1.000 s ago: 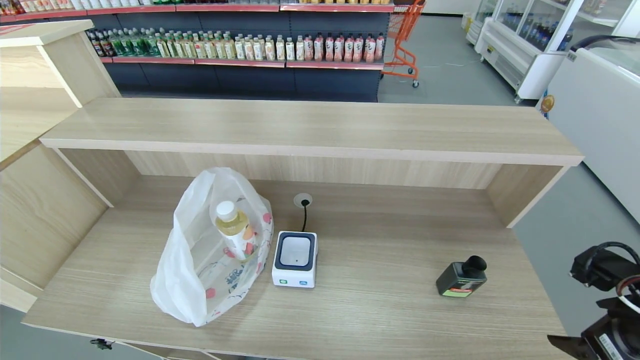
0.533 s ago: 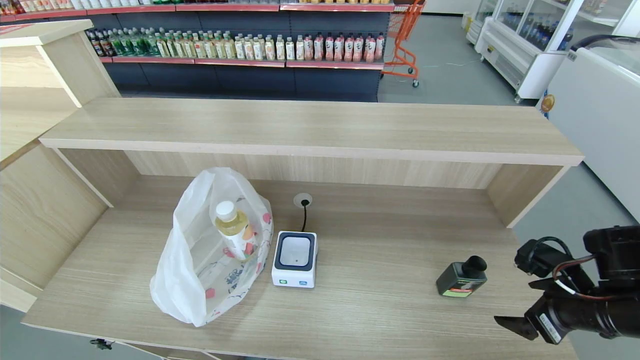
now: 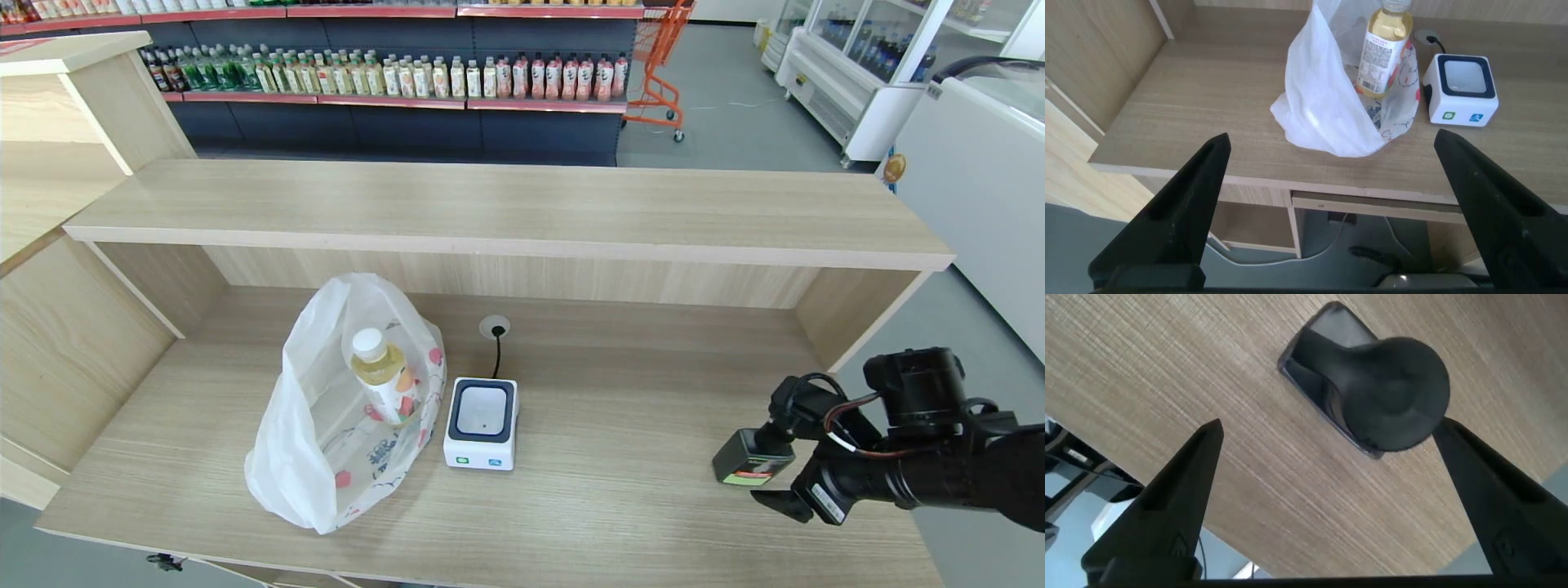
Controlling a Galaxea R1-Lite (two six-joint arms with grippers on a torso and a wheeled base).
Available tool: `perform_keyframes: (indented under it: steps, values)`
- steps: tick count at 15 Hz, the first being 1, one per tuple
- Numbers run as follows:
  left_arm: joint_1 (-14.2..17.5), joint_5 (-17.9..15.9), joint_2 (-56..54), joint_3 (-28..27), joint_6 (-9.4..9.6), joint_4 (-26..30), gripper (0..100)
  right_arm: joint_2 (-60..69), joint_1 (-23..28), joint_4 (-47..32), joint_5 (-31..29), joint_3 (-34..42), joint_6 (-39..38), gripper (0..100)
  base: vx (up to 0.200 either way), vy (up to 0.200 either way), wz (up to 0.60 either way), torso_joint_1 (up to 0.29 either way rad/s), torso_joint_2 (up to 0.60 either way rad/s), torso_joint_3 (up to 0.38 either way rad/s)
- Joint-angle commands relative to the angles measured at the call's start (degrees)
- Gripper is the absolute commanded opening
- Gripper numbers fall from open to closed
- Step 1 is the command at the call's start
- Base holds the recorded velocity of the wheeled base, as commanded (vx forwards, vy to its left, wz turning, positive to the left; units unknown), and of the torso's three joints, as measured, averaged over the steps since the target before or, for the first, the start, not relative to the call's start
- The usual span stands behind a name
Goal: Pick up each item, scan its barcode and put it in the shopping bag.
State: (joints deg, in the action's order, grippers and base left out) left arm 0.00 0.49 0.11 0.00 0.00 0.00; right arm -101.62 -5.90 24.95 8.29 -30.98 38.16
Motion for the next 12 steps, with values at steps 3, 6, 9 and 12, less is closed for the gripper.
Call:
perform_keyframes:
  steps: [3, 6, 9, 12]
  values:
    - [0.0, 0.04, -0.02, 0.0, 0.0, 0.0, 100, -4.11, -1.57, 0.71, 0.41, -2.25, 0.08, 0, 0.0, 0.0, 0.0, 0.0, 0.0, 0.0]
    - [0.0, 0.04, -0.02, 0.0, 0.0, 0.0, 100, -4.81, -2.1, 1.06, 0.5, -3.48, -0.01, 0, 0.0, 0.0, 0.0, 0.0, 0.0, 0.0]
    - [0.0, 0.04, -0.02, 0.0, 0.0, 0.0, 100, -4.29, -2.01, 1.06, 0.5, -2.69, -0.1, 0, 0.0, 0.0, 0.0, 0.0, 0.0, 0.0]
    - [0.0, 0.04, -0.02, 0.0, 0.0, 0.0, 100, 0.46, -2.01, 1.41, 0.5, -0.22, -0.28, 0, 0.0, 0.0, 0.0, 0.0, 0.0, 0.0]
